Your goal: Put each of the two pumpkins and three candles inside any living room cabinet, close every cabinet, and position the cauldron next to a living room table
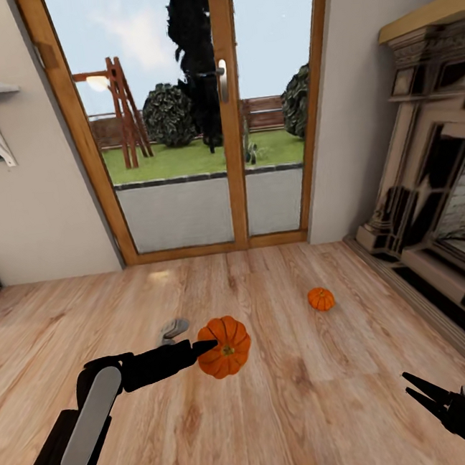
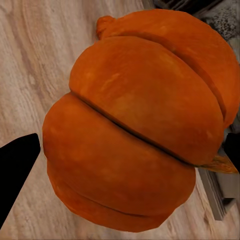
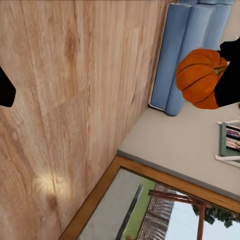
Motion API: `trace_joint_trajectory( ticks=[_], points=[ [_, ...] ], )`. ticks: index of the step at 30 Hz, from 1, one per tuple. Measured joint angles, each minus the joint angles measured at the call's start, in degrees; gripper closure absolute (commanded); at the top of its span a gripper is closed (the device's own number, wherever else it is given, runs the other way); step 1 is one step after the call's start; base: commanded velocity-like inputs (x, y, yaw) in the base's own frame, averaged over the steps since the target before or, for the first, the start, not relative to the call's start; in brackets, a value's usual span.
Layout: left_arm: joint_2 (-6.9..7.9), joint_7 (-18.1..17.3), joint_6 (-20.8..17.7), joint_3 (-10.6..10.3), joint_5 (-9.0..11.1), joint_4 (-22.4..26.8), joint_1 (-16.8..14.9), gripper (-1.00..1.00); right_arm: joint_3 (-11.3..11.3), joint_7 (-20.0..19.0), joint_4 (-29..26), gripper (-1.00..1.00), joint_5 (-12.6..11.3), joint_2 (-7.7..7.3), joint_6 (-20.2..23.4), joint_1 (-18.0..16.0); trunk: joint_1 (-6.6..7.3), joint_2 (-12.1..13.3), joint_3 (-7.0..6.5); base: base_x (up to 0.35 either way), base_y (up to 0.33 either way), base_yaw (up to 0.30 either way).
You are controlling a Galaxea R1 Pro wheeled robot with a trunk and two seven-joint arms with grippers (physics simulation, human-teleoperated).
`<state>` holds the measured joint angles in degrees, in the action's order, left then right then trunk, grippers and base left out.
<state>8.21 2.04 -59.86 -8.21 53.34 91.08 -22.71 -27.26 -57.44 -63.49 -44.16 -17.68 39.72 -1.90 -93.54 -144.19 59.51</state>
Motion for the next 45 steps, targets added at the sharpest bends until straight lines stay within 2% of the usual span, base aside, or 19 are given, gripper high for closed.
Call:
trace_joint_trajectory(
  ticks=[3,13,35,41,44,45],
  points=[
    [0.00,0.01,0.00,0.02,0.14,0.02,0.03,1.00,-0.03,0.00,0.01,-1.00,0.01,-0.02,-0.01,0.00,0.05,0.03,-0.66,0.000,0.000,-0.177],
    [0.23,-1.81,0.00,0.29,0.12,0.12,0.27,1.00,0.03,0.00,0.10,-1.00,0.01,-0.02,-0.01,-0.01,0.06,0.03,-0.85,0.035,0.000,-0.036],
    [0.21,-1.94,0.02,-0.19,-0.48,-0.09,0.17,1.00,0.21,0.36,0.36,-1.00,0.19,-0.05,0.07,-0.01,0.07,0.03,-0.85,0.279,-0.164,0.000],
    [0.28,-1.97,0.02,0.03,-0.62,-0.11,0.17,1.00,1.31,7.84,1.39,-1.00,-0.13,0.05,0.51,-0.90,0.07,0.03,-0.85,0.266,-0.205,0.000],
    [0.25,-1.97,0.02,0.07,-0.64,-0.17,0.17,1.00,3.47,14.04,1.75,-1.00,-0.62,0.19,1.25,-5.69,0.07,0.04,-0.86,0.266,-0.205,0.000],
    [0.30,-1.98,0.02,0.12,-0.62,-0.18,0.16,1.00,4.81,17.36,2.33,-1.00,-0.77,0.52,1.81,-8.31,0.07,0.04,-0.86,0.266,-0.205,0.000]
  ],
)
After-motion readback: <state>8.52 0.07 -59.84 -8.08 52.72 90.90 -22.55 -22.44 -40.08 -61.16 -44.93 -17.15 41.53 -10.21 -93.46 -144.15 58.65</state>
